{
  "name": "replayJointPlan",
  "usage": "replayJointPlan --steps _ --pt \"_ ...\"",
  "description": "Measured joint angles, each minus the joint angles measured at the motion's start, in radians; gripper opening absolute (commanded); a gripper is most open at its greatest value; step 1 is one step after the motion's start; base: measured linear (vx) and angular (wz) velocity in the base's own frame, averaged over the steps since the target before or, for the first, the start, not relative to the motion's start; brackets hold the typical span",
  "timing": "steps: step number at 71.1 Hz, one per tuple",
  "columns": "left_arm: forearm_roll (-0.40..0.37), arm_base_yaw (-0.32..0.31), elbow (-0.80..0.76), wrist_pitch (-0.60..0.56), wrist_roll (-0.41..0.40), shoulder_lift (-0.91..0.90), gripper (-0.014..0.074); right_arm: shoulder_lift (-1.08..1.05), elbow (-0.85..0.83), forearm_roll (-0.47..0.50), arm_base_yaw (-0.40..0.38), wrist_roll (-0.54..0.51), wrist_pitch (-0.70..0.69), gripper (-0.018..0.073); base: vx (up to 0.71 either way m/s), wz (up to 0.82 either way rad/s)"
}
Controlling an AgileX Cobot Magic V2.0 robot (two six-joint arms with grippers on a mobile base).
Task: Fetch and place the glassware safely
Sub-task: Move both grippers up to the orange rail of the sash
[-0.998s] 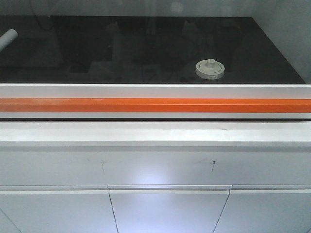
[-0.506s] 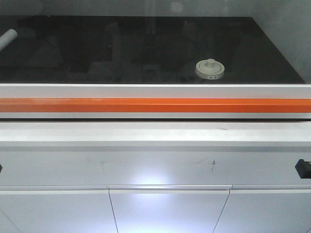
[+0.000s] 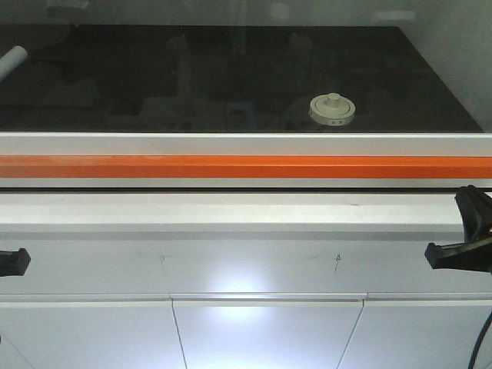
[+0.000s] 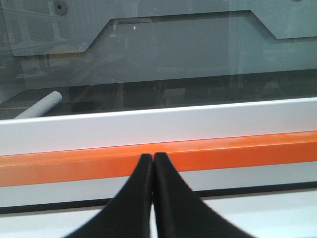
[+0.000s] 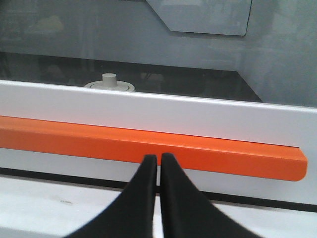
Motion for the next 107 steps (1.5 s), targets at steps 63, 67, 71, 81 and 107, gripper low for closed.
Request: replayJointPlan --steps 63,67,71,81,107 --pt "0.000 0.000 -0.004 -0.191 0.000 0.190 -0.0007 0.497 -0.070 0.054 0.000 -0.075 -0.284 -0.0001 0.00 0.00" --pt "0.000 0.000 -0.004 -0.191 0.000 0.190 -0.0007 0.510 -0.087 0.054 0.000 -0.075 -0.286 -0.0001 0.00 0.00" --pt "0.000 0.000 -0.004 -0.191 0.000 0.190 -0.0007 0.525 -0.102 0.054 0.000 -0.075 -0.286 -0.0001 0.00 0.00" --pt "0.000 0.000 -0.004 -0.191 0.000 0.190 -0.0007 0.569 -0.141 0.054 0.000 -0.075 -0.288 -0.0001 0.00 0.00" --pt "0.000 0.000 -0.004 -0.191 0.000 0.190 -0.0007 0.637 -0.239 0.054 0.000 -0.075 -0.288 -0.0001 0.00 0.00"
